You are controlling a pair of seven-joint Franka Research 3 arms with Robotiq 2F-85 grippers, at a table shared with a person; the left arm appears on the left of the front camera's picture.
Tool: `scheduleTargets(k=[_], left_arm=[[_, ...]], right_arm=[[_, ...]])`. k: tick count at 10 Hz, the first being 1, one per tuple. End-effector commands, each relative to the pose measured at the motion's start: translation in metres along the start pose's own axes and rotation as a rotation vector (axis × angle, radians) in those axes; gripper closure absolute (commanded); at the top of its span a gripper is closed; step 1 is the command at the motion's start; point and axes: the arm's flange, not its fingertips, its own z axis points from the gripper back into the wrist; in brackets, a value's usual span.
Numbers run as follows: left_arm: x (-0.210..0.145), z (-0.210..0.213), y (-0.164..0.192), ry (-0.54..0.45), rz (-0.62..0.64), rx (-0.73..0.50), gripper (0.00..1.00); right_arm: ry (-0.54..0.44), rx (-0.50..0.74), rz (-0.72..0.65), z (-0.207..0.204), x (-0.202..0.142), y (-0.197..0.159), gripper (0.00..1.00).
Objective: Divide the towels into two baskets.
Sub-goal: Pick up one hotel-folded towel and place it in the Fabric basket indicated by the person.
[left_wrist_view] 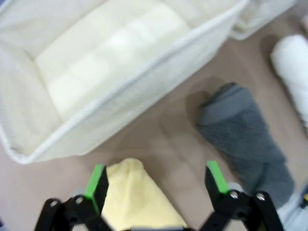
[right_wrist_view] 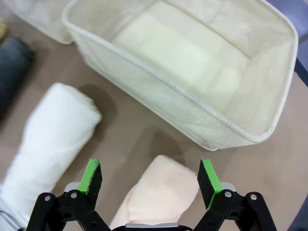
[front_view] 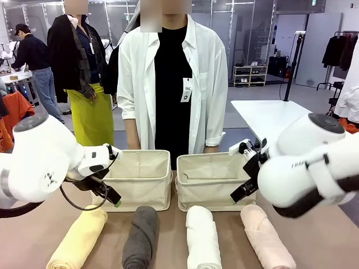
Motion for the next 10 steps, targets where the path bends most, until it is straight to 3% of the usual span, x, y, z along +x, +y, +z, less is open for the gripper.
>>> scheduleTargets(k=[1,4,6,8,10], left_arm=[[0.0,0.03,0.041,0.055,0.038,-0.206,0.0],[-0.017,0.037,0.081,0.014,0.135,-0.656,0.0],[-0.055,0.04,0.117,-0.092,0.174,-0.95,0.0],[-0.12,0.044,0.165,-0.252,0.33,-1.053,0.0],[-0.176,0.065,0.21,-0.389,0.446,-1.065,0.0]], right_arm=[[0.031,0.125,-0.027,0.022,0.0,-0.033,0.0],[-0.011,0.456,-0.176,0.039,-0.013,-0.066,0.0],[-0.088,0.721,-0.373,0.048,-0.051,-0.105,0.0],[-0.227,0.845,-0.567,0.058,-0.114,-0.15,0.0],[-0.32,0.82,-0.736,0.076,-0.171,-0.188,0.0]])
